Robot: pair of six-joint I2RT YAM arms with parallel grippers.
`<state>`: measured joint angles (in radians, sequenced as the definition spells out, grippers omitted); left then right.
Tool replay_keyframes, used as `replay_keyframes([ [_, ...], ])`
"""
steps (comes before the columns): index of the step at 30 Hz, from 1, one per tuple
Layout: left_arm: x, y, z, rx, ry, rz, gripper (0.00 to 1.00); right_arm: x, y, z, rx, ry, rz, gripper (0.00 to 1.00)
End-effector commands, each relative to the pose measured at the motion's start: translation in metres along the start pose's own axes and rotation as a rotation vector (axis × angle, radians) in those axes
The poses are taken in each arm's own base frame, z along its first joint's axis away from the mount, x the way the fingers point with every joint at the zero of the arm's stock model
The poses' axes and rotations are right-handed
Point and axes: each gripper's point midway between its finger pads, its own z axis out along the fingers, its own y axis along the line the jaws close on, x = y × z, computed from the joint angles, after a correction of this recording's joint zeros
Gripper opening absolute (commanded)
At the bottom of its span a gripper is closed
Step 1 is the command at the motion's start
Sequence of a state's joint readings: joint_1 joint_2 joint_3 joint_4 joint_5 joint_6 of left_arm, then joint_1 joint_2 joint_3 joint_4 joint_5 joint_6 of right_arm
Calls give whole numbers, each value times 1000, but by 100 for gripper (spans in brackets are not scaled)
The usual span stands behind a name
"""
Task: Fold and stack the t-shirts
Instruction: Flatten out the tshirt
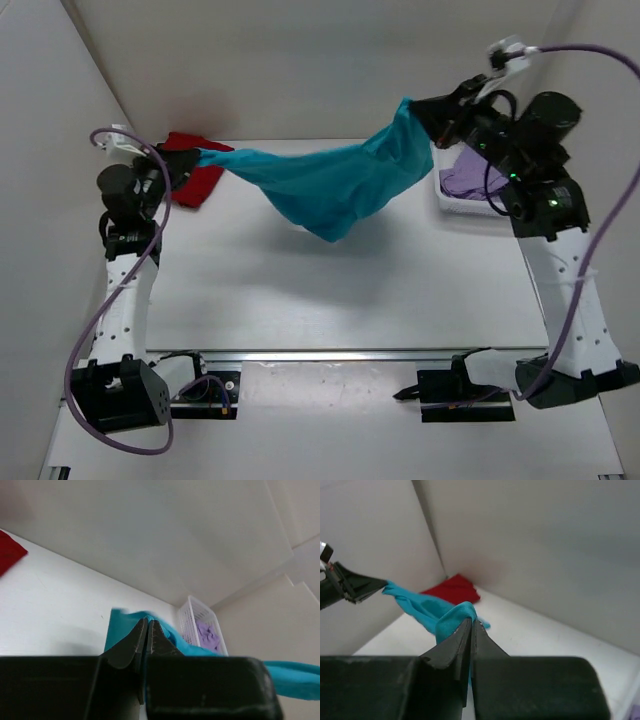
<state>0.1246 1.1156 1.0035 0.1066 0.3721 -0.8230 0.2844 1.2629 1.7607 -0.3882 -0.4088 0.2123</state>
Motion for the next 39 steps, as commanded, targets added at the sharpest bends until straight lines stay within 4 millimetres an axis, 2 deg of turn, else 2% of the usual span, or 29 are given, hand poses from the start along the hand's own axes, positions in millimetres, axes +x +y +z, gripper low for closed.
replay_keyframes([
  [1, -28, -5, -17, -2, -22, 11, 0, -57, 10, -37, 25, -138, -57, 1],
  [2, -28, -3, -18, -2, -11, -1, 0, -65, 14, -43, 27, -157, -60, 0],
  [4, -44, -7, -24, 14, -46, 6, 0, -85, 26, -55, 8, -201, -86, 0],
  [6, -50, -12, -27, 22, -53, 5, 0, -101, 38, -65, -10, -240, -106, 0],
  [8, -69, -34, -33, 51, -83, 42, 0, -107, 43, -61, -25, -237, -108, 0],
  [9, -79, -47, -34, 65, -95, 59, 0, -121, 51, -70, -33, -271, -126, 0],
  [10, -81, -48, -33, 58, -83, 59, 0, -127, 52, -70, -29, -280, -127, 0],
  [12, -96, -76, -39, 106, -98, 88, 0, -136, 43, -68, -12, -293, -132, 0],
  [15, -99, -81, -41, 80, -104, 129, 0, -142, 20, -64, -16, -293, -112, 0],
  [17, -97, -73, -44, 48, -119, 143, 0, -130, -14, -47, -9, -256, -58, 0],
  [18, -95, -66, -42, 24, -118, 144, 0, -116, -28, -35, -5, -219, -31, 0],
  [20, -69, -43, -32, -18, -71, 133, 0, -82, -70, 8, 27, -126, 23, 0],
  [21, -53, -22, -25, -67, -46, 130, 0, -48, -100, 34, 46, -40, 91, 0],
  [22, -39, -15, -18, -90, -32, 138, 0, -43, -108, 44, 36, -23, 71, 0],
  [23, -12, 1, -9, -115, 25, 130, 0, -15, -125, 70, 37, 35, 103, 0],
  [24, 10, 24, 1, -162, 63, 114, 0, 25, -147, 96, 51, 111, 141, 0],
  [25, 19, 34, 6, -181, 75, 115, 0, 31, -159, 105, 65, 117, 136, 0],
  [27, 50, 62, 28, -237, 136, 101, 0, 86, -205, 141, 117, 191, 177, 0],
  [28, 54, 71, 36, -266, 139, 115, 0, 107, -214, 149, 113, 218, 201, 1],
  [30, 63, 97, 70, -320, 170, 118, 0, 147, -246, 165, 133, 245, 262, 0],
  [31, 67, 87, 87, -292, 181, 114, 0, 166, -257, 173, 149, 262, 274, 1],
  [32, 85, 101, 105, -314, 224, 101, 0, 163, -264, 176, 170, 240, 262, 1],
  [33, 93, 105, 128, -331, 254, 99, 0, 168, -271, 180, 170, 228, 258, 2],
  [34, 70, 87, 149, -302, 204, 132, 0, 164, -271, 182, 168, 211, 255, 3],
  [35, 95, 105, 163, -354, 271, 144, 0, 161, -272, 185, 164, 190, 255, 7],
  [36, 94, 100, 182, -351, 274, 159, 0, 154, -272, 186, 161, 167, 245, 12],
  [37, 93, 94, 195, -346, 278, 156, 7, 147, -272, 185, 160, 151, 242, 18],
  [38, 89, 95, 200, -342, 281, 151, 14, 147, -266, 187, 148, 152, 240, 23],
  [39, 88, 85, 205, -320, 290, 149, 33, 142, -266, 184, 146, 146, 241, 33],
])
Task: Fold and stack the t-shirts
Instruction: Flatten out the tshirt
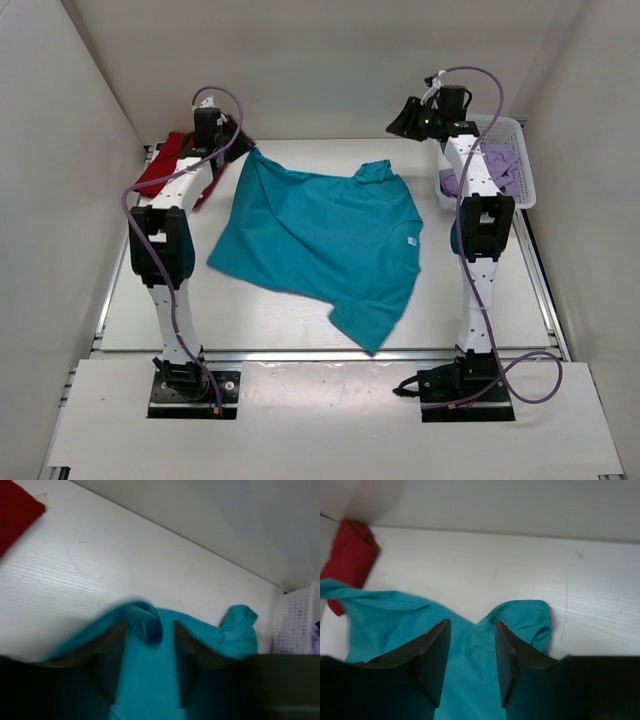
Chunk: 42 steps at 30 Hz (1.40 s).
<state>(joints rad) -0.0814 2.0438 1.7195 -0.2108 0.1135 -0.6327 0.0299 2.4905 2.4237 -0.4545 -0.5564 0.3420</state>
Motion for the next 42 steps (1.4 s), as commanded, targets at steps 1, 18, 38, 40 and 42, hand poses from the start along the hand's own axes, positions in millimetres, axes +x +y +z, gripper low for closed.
replay_keyframes([
  [1, -46, -45, -28, 60, -78, 40, 65, -125, 101, -86, -135, -330, -214, 40],
  [18, 71, 115, -175, -95, -130, -135, 13, 103, 250, -80, -22, 99, -376, 0],
  [38, 74, 248, -123, -420, -96, -373, 60, 326, 221, -217, -193, 217, -146, 9],
  [40, 77, 251, -122, -432, -93, -364, 59, 342, 208, -225, -188, 224, -107, 9],
  [42, 79, 250, -120, -415, -79, -368, 58, 370, 182, -230, -147, 258, -71, 12],
])
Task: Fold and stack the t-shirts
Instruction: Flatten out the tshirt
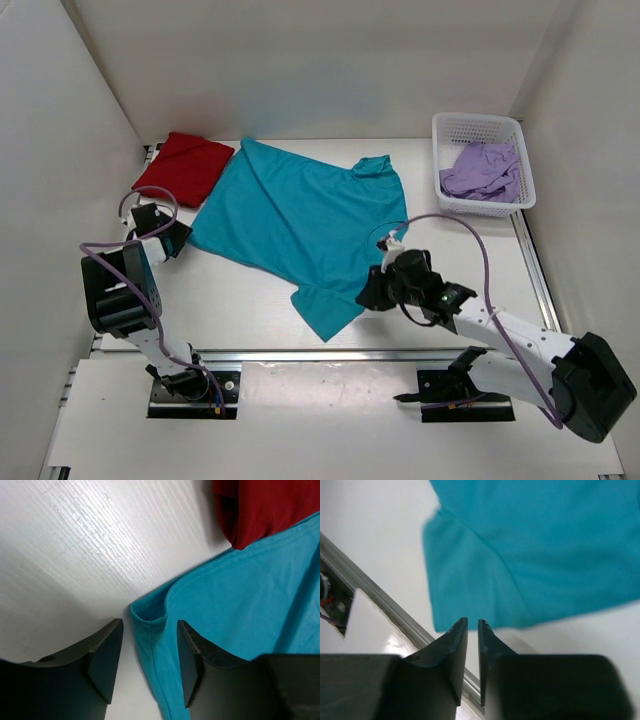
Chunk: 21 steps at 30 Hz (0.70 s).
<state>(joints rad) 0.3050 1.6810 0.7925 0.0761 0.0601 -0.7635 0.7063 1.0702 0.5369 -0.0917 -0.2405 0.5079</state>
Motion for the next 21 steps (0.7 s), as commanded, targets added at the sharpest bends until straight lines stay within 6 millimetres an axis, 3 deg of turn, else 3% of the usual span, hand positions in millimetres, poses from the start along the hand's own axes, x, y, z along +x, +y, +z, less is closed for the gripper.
replay_keyframes([
  [1, -11, -13, 2, 43, -30, 6, 55, 13, -16, -5, 13, -55, 80, 15],
  [3, -8, -13, 4, 51, -20, -10, 52, 30, -35, -6, 76, -26, 105, 20],
  [6, -6, -23, 7, 71, -14, -5, 39, 36, -61, -9, 202, -33, 132, 34],
  [10, -4, -26, 7, 83, -14, -5, 15, 21, -94, -13, 304, -77, 208, 48],
  [14, -6, -30, 4, 86, -27, 15, 2, 9, -103, -2, 300, -73, 231, 49],
  [18, -8, -31, -3, 92, -42, 20, 0, 2, -112, 13, 335, -54, 258, 49],
  [19, -6, -32, -3, 95, -43, 24, 0, 2, -115, 17, 343, -54, 266, 48],
  [21, -6, -33, -5, 99, -48, 32, 0, -1, -121, 22, 342, -66, 295, 34],
])
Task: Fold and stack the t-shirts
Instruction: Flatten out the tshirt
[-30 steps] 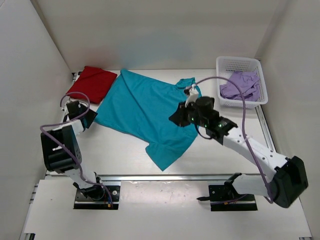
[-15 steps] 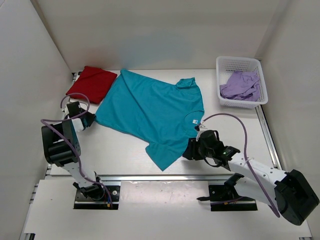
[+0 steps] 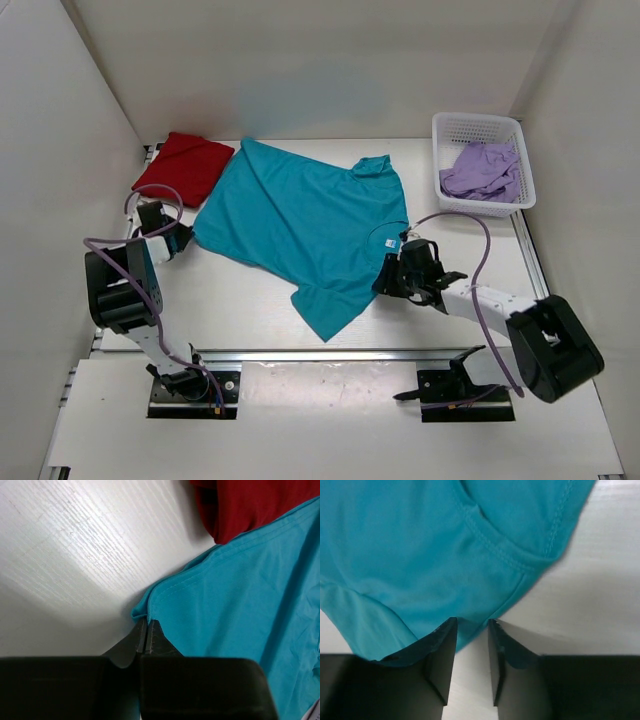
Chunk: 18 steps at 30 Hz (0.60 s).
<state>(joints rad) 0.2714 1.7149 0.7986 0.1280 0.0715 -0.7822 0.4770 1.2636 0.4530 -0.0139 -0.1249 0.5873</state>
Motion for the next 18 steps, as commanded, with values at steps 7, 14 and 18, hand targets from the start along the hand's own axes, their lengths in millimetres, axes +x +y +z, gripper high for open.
replay_keyframes([
  [7, 2, -14, -23, 71, -36, -6, 0, -64, -24, 24, 66, -121, 123, 0],
  [14, 48, -14, -56, 136, -2, -20, 0, -144, -65, 8, 113, -266, 246, 4],
  [18, 83, -15, -80, 185, 13, 13, 0, -164, -56, -11, 94, -297, 203, 36],
])
